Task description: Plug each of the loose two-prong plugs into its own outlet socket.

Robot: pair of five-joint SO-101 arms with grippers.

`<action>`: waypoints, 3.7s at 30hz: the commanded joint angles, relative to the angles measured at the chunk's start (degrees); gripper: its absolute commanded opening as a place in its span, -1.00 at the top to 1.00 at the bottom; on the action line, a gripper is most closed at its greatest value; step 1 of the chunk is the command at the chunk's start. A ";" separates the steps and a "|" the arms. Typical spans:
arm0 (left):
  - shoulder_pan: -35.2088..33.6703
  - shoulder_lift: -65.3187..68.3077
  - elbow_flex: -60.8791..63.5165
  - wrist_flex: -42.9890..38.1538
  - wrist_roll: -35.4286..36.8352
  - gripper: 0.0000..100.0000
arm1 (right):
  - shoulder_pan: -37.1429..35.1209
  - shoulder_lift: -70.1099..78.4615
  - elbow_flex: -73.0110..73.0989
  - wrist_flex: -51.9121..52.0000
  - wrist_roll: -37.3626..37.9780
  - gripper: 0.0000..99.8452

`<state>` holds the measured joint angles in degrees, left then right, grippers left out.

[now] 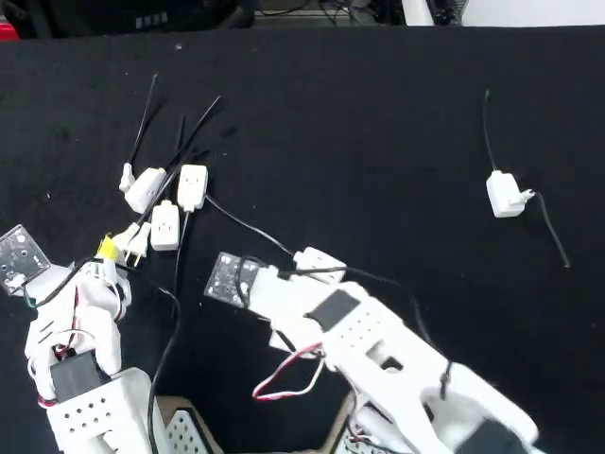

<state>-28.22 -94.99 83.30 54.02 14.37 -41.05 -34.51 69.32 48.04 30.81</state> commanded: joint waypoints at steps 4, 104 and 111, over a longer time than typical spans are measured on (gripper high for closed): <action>-0.57 -0.44 -3.91 0.26 0.70 0.58 | 6.24 14.55 -10.33 -1.41 4.13 0.73; -5.93 -0.44 -6.55 2.90 0.88 0.58 | -4.57 17.45 -17.27 -9.67 -15.21 0.75; -5.85 -0.44 -6.55 2.90 0.88 0.58 | -8.79 16.84 -15.34 -9.67 -16.26 0.75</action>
<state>-33.85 -94.99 80.40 56.84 14.81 -49.05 -16.75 54.37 38.90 15.08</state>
